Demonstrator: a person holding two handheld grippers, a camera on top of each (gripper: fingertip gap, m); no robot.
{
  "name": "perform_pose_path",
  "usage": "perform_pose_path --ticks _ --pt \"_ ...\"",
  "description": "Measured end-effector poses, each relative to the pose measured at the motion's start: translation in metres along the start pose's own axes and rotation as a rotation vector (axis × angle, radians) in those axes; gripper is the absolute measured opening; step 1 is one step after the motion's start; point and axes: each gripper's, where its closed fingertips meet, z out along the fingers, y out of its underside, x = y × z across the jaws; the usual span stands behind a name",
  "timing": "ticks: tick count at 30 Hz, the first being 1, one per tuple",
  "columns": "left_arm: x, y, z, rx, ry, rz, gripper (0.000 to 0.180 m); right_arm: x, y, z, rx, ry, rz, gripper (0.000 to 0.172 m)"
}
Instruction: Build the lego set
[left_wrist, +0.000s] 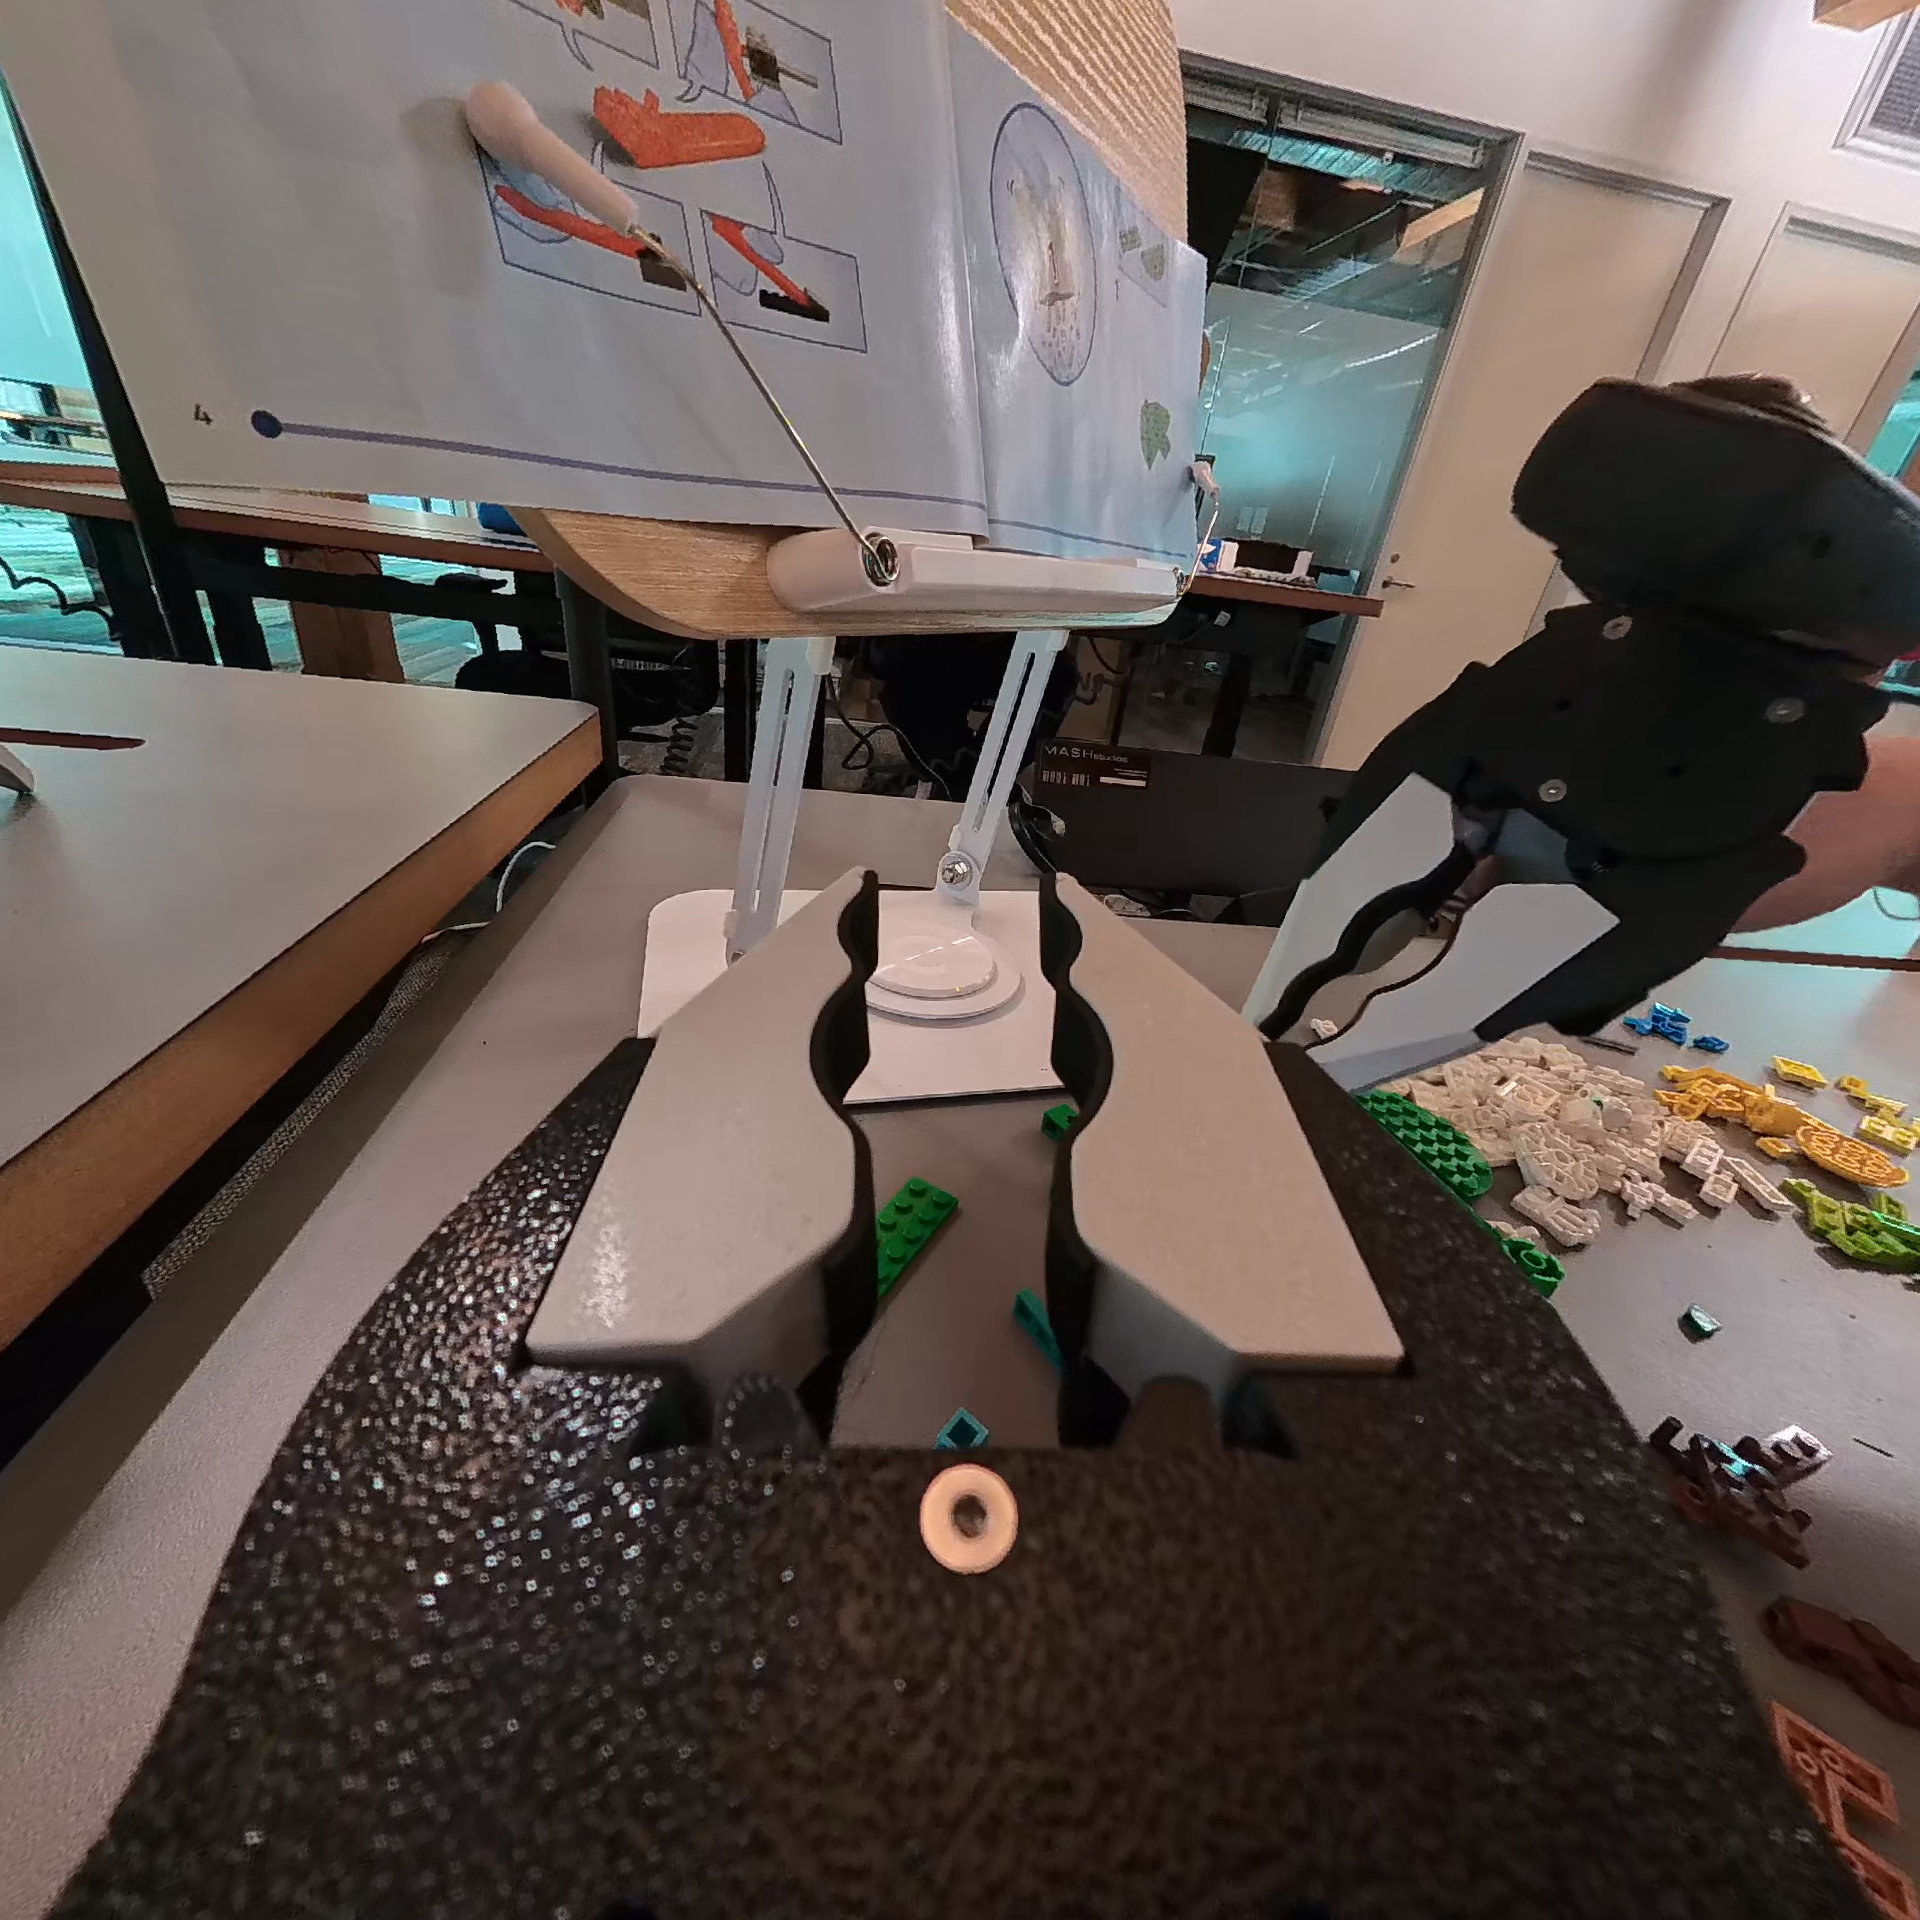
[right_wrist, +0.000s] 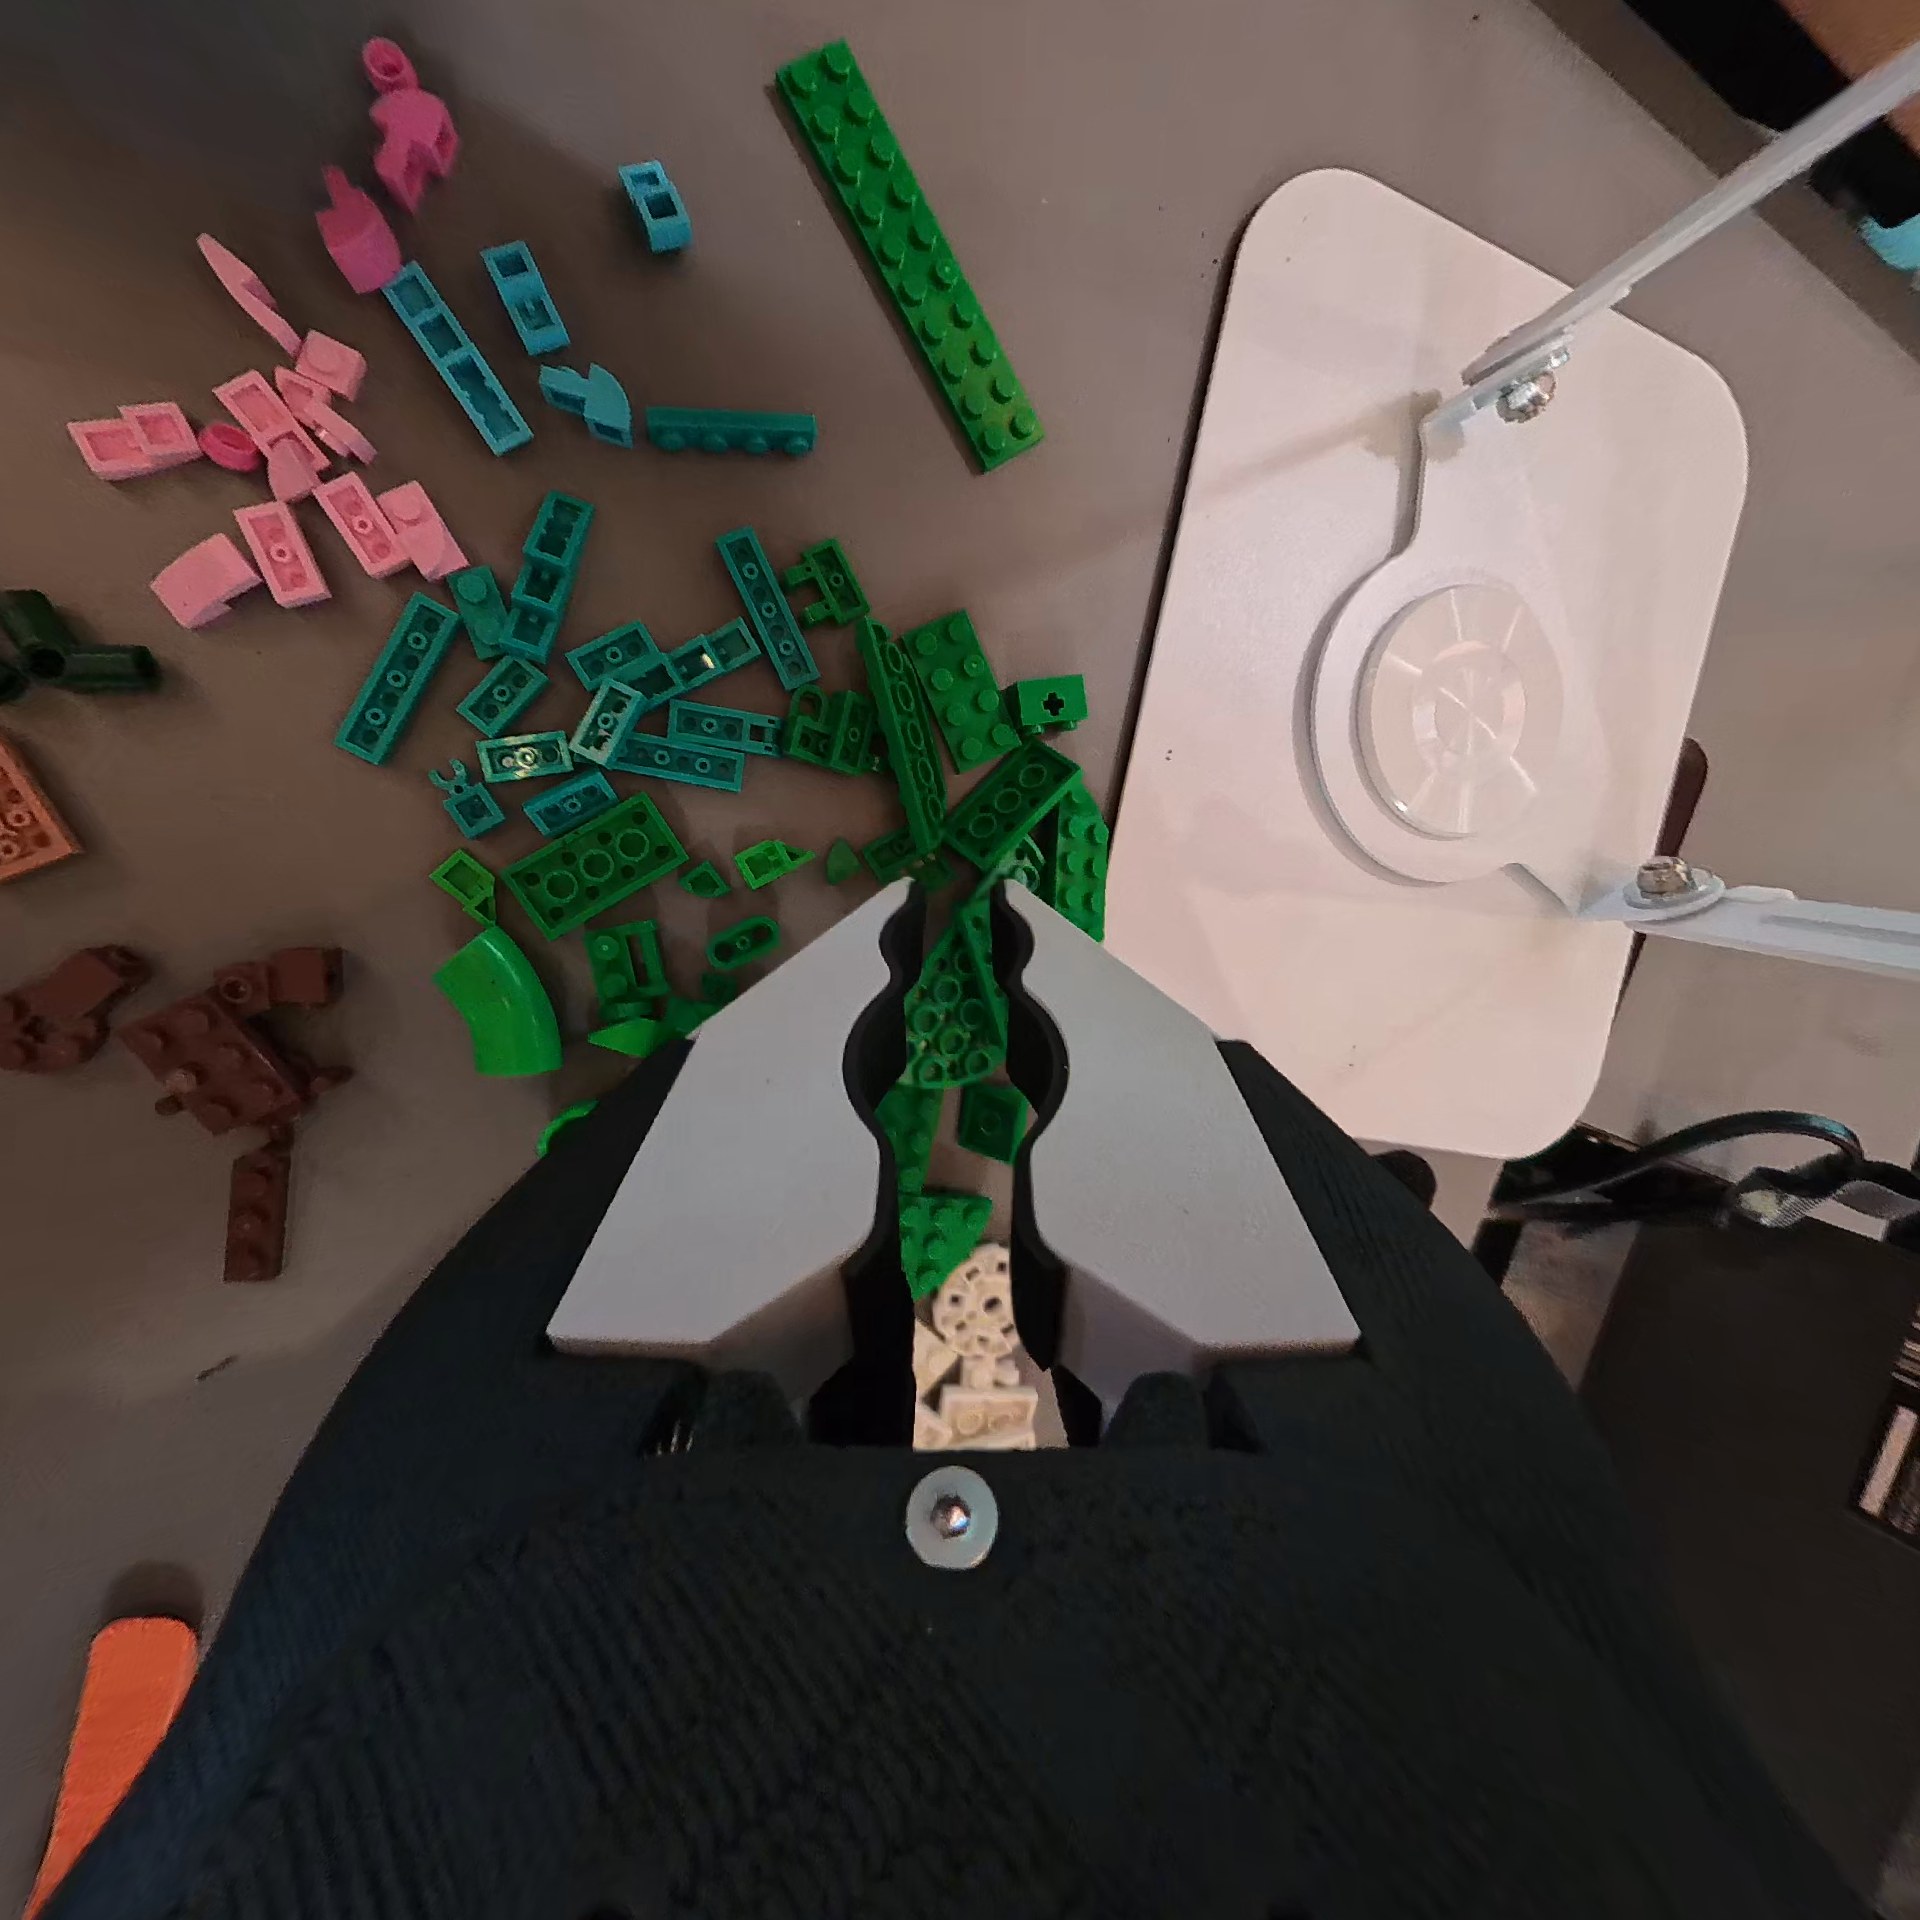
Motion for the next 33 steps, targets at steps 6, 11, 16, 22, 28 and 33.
perform_pose_path --ticks 6,11,16,22,28,33 --pt "0.0 0.001 0.001 -0.002 0.002 -0.002 0.028 0.022 0.023 -0.021 -0.046 0.058 0.063 0.012" --pt "0.002 0.002 0.001 -0.006 0.006 0.001 0.028 0.01 0.048 -0.027 -0.116 -0.06 0.15 0.018" --pt "0.003 0.002 0.001 -0.006 0.009 0.003 0.028 -0.006 0.066 -0.023 -0.181 -0.172 0.264 0.03" --pt "0.003 0.002 0.002 -0.008 0.011 -0.001 0.028 -0.013 0.069 -0.017 -0.204 -0.225 0.308 0.03" --pt "0.003 0.003 0.002 -0.01 0.011 0.002 0.028 -0.02 0.055 -0.005 -0.192 -0.253 0.295 0.026" --pt "0.003 0.003 0.002 -0.01 0.011 -0.001 0.027 -0.022 0.041 0.004 -0.162 -0.272 0.311 0.028"
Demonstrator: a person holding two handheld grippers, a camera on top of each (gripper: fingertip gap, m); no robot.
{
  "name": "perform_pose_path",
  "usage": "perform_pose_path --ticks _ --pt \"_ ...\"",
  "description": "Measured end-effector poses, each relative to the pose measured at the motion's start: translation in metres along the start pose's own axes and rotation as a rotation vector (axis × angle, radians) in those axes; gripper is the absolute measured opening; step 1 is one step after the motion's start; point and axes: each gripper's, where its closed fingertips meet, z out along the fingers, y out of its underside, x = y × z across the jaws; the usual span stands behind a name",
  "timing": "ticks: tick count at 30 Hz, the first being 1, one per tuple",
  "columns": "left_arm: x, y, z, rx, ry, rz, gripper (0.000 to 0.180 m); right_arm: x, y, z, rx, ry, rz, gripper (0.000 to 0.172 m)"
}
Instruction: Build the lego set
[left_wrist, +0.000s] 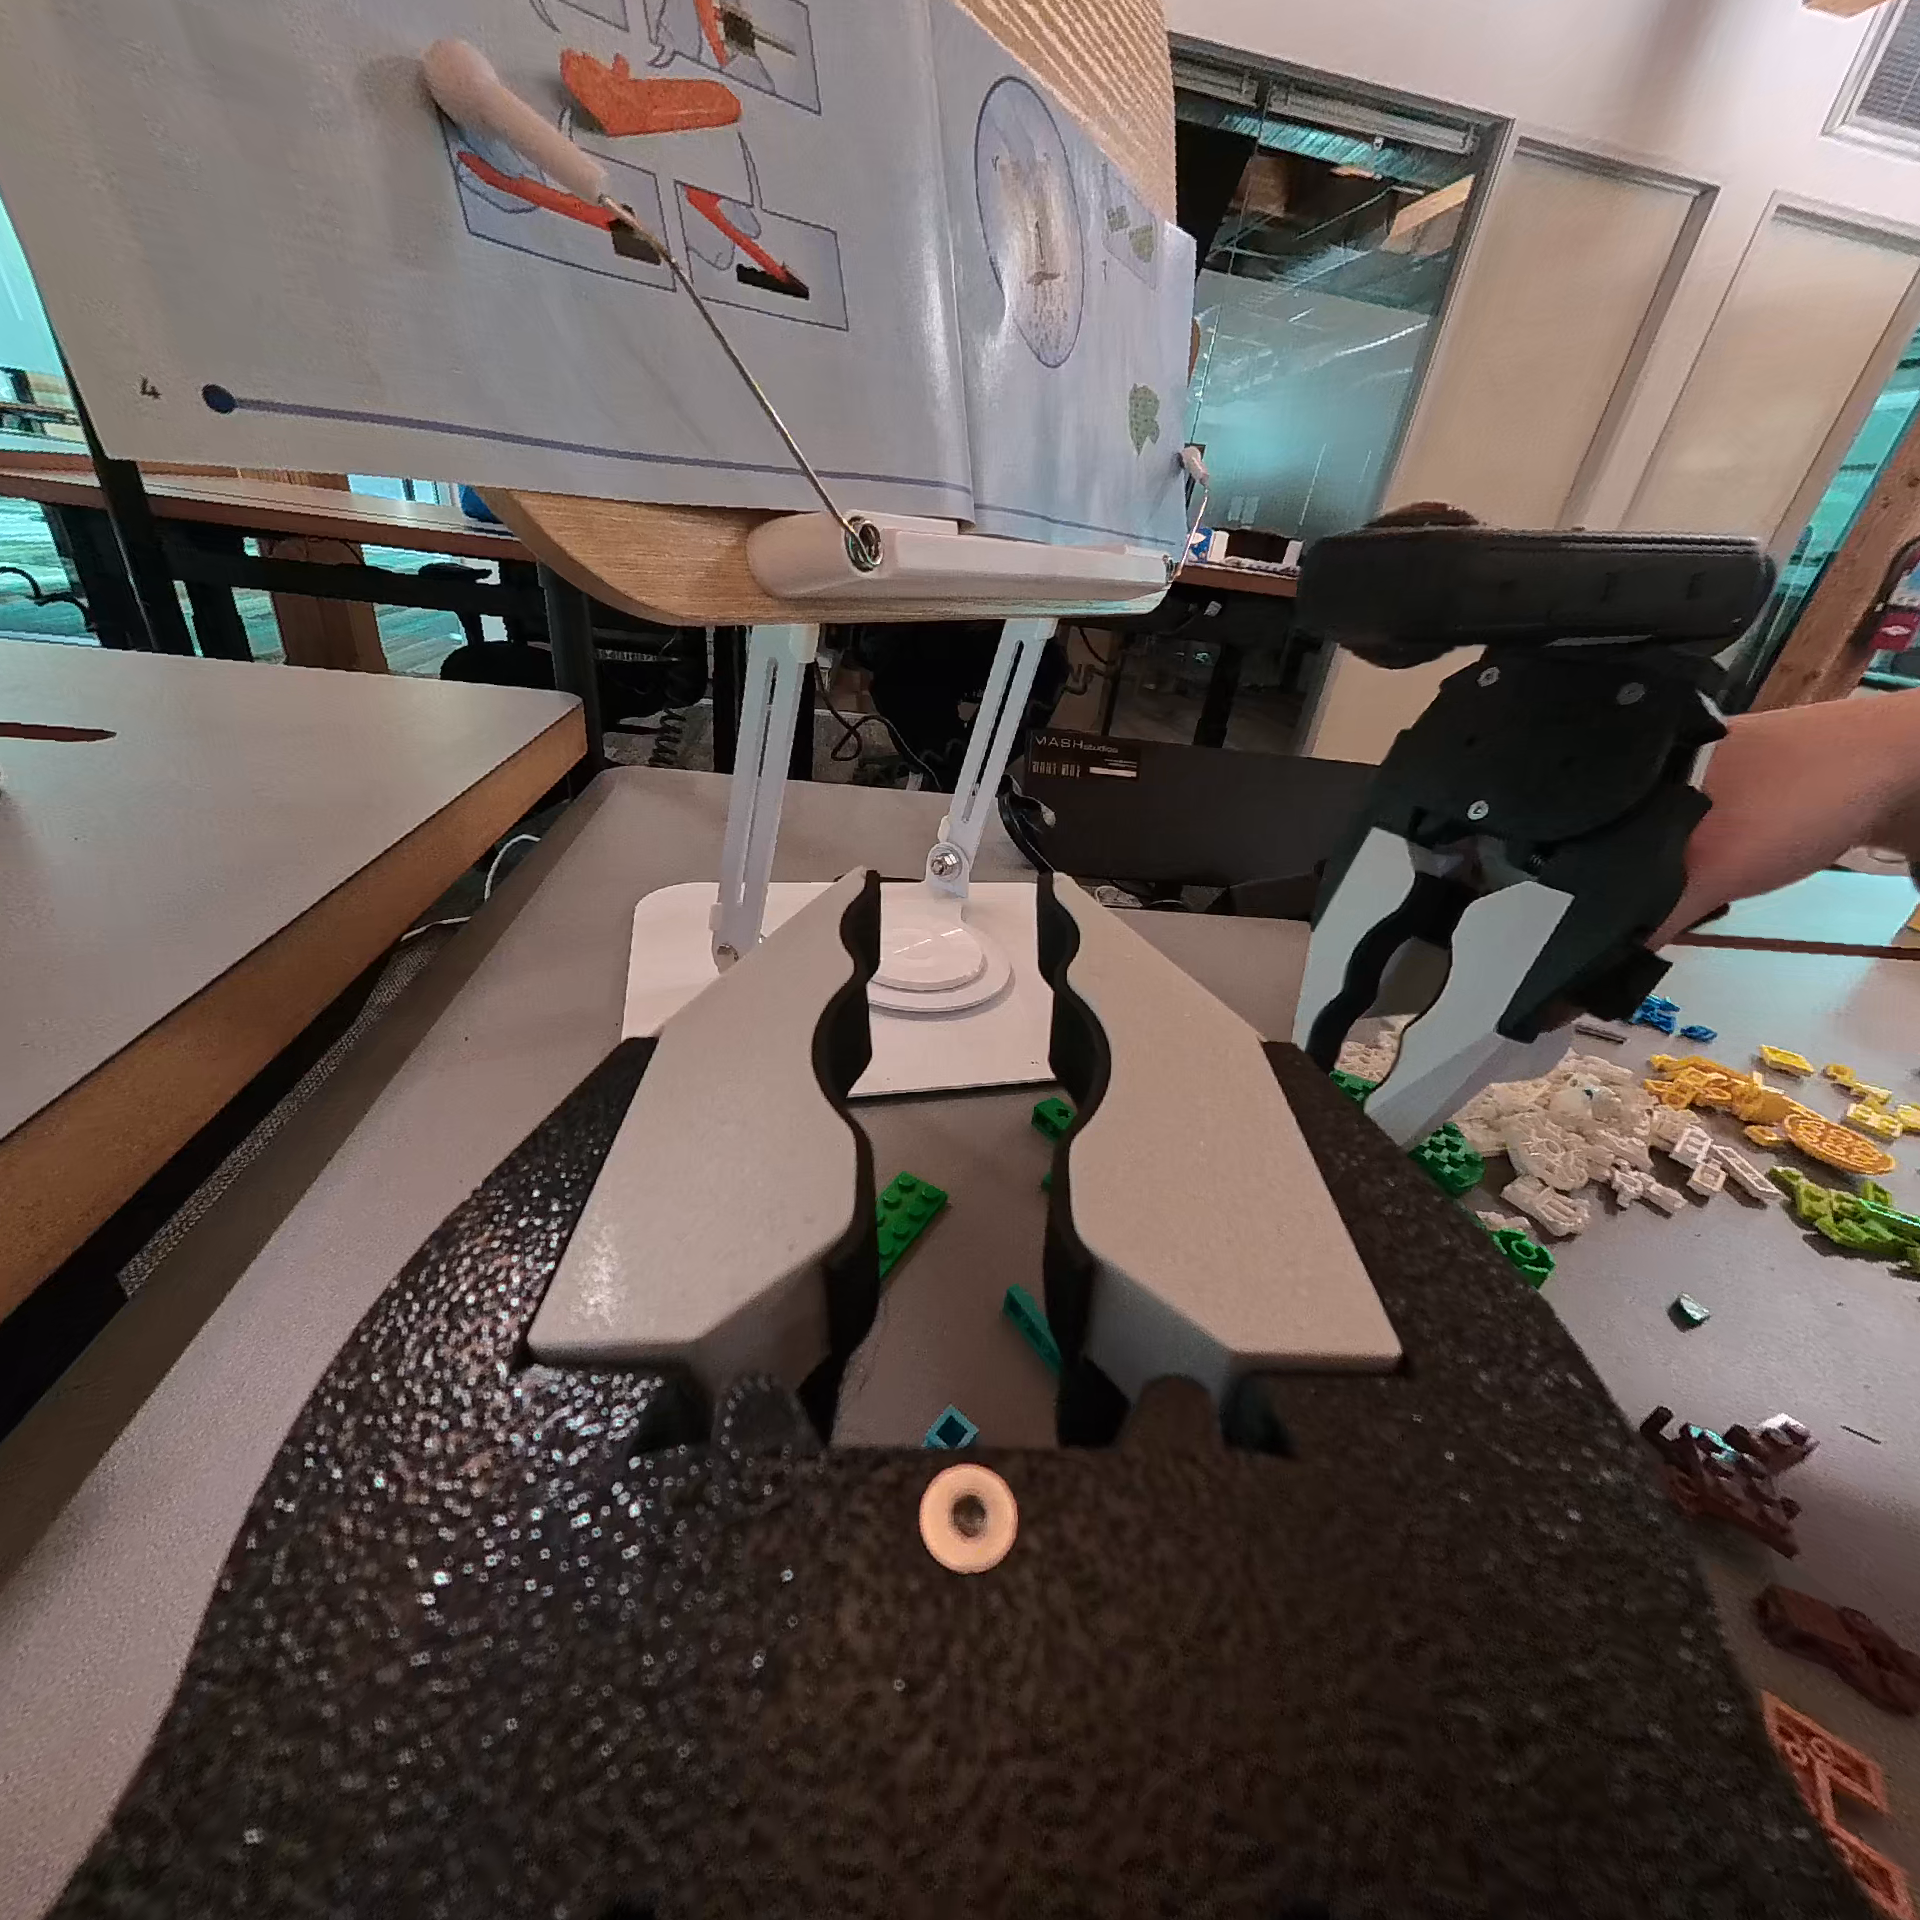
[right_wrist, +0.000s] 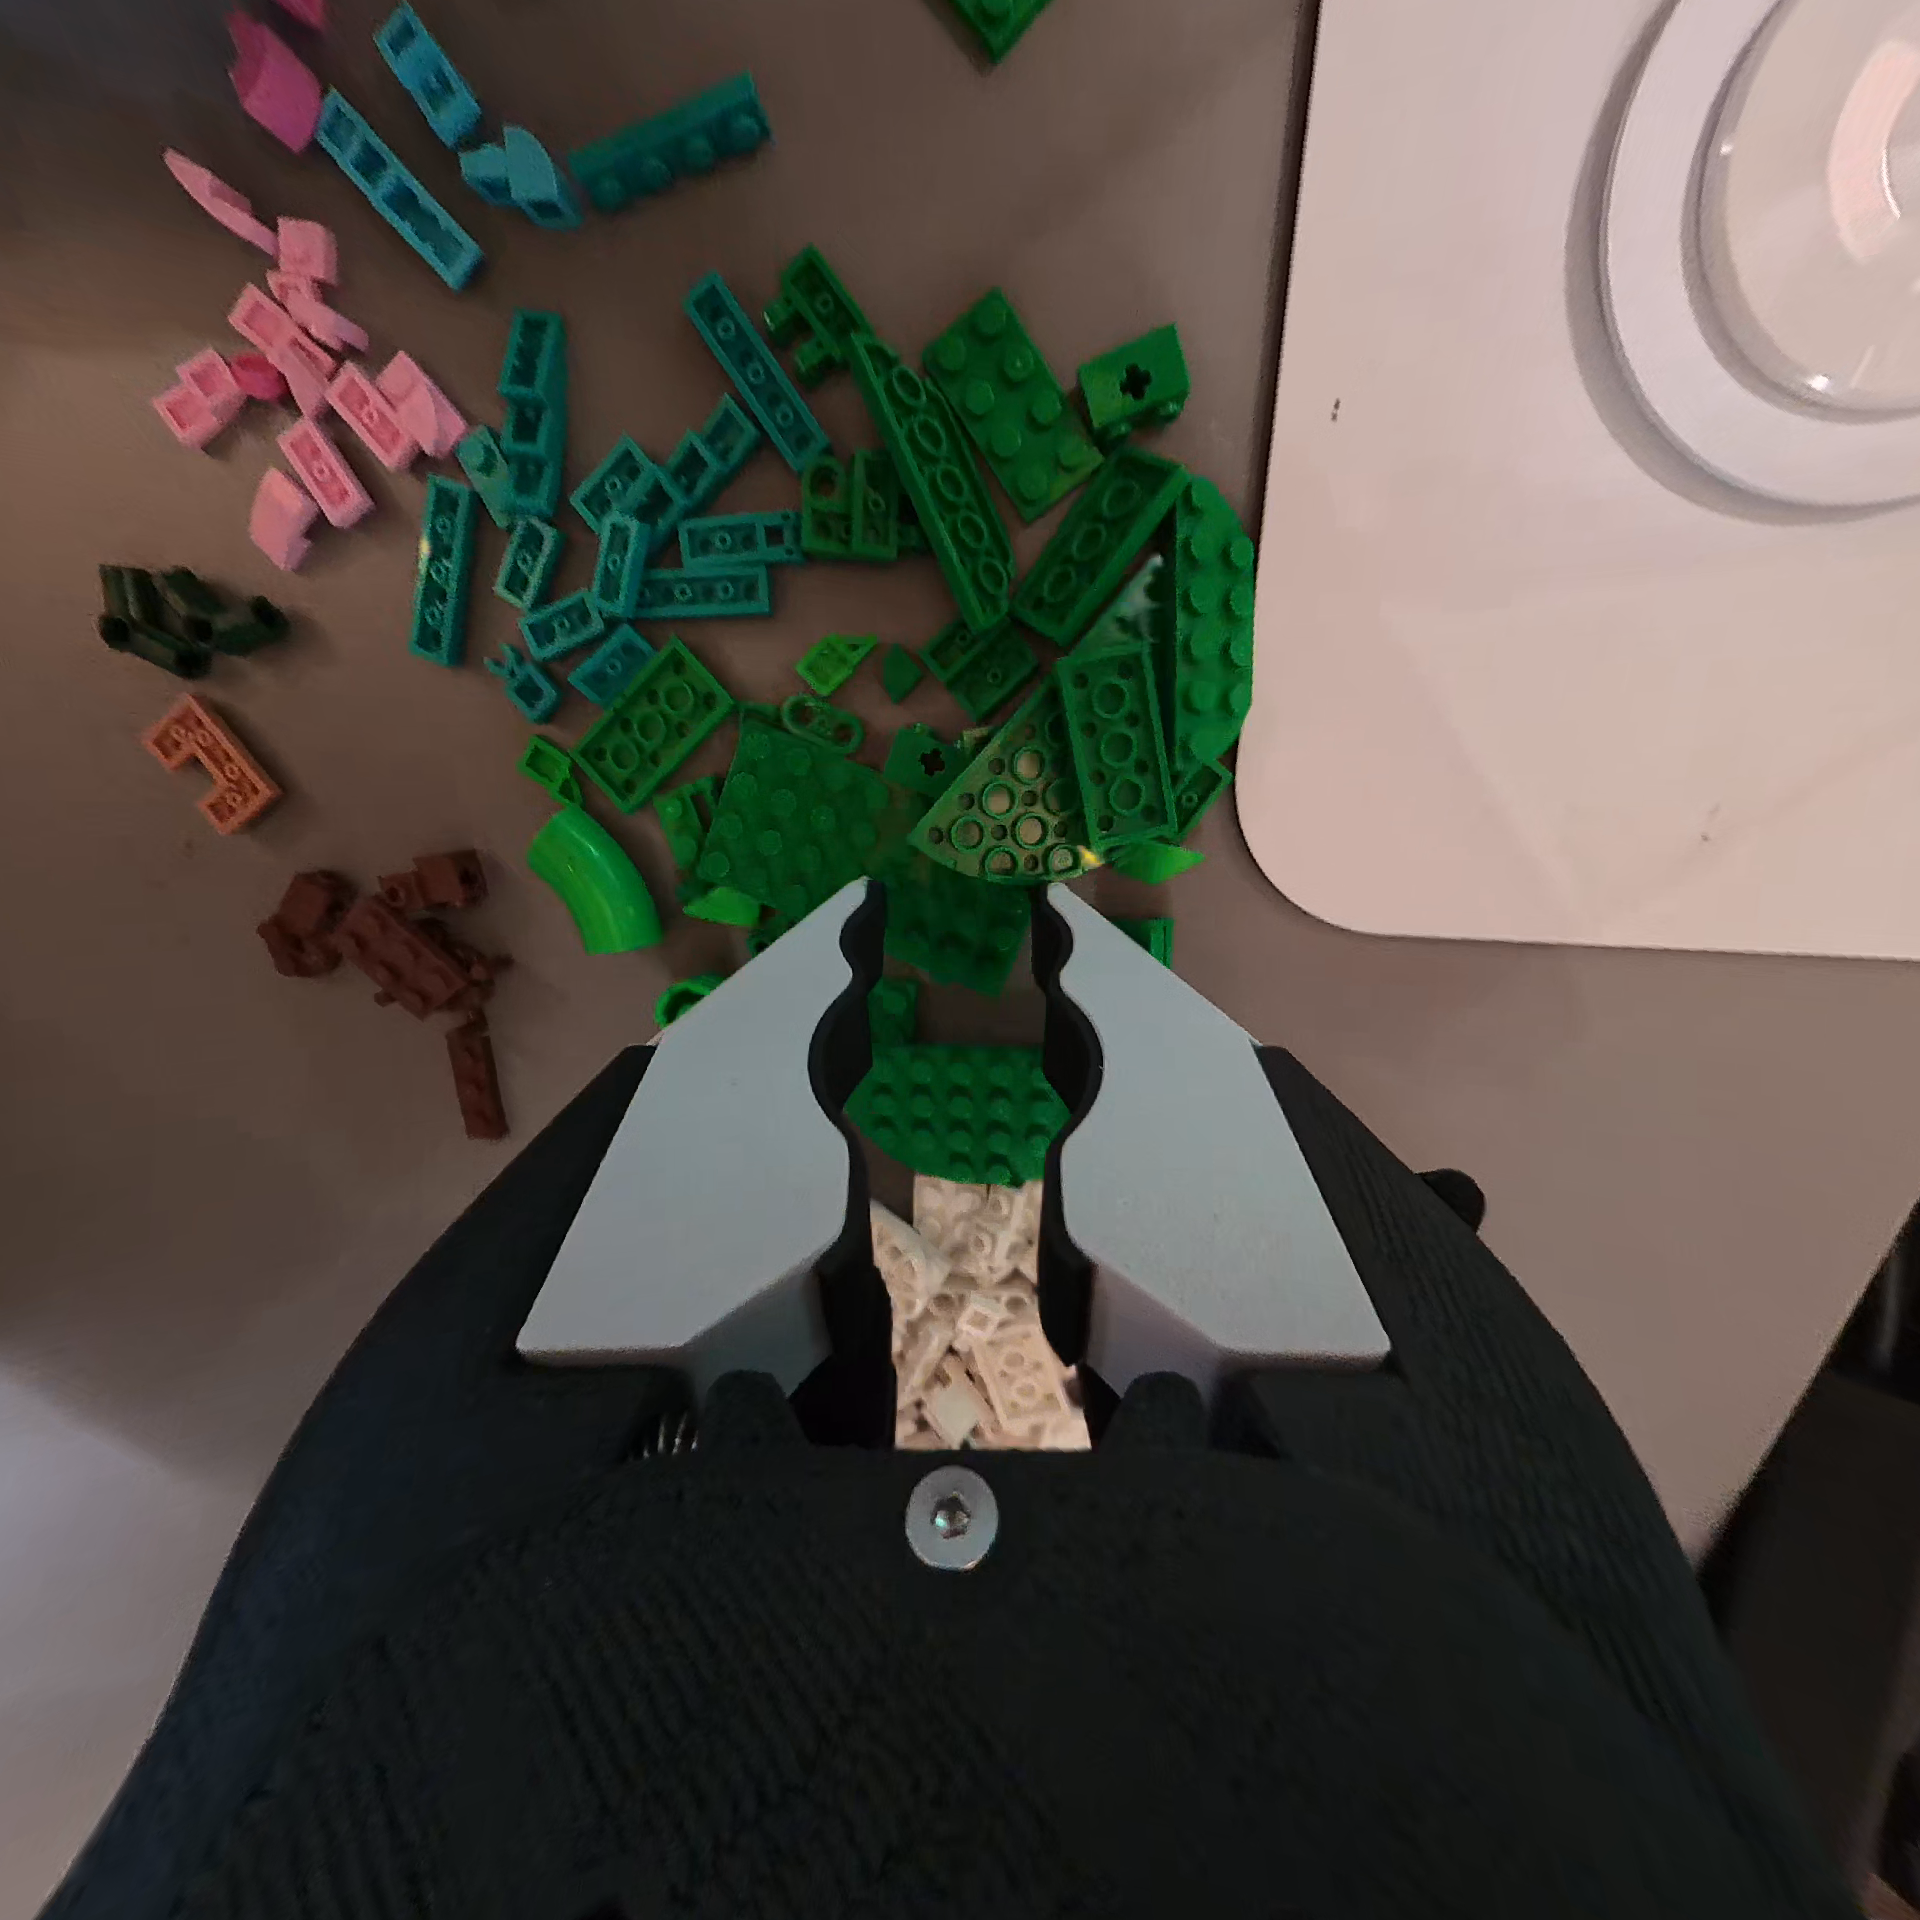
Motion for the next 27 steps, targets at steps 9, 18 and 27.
perform_pose_path --ticks 9,18,27 --pt "0.0 0.001 0.0 -0.002 -0.001 -0.002 0.027 0.006 -0.002 -0.013 0.017 0.042 -0.009 0.028" --pt "0.002 0.002 0.001 -0.005 0.006 -0.002 0.027 0.0 0.025 -0.008 -0.108 0.046 -0.076 0.029" --pt "0.002 0.002 0.001 -0.005 0.005 0.001 0.026 0.015 -0.02 -0.002 0.068 0.124 -0.008 0.053"
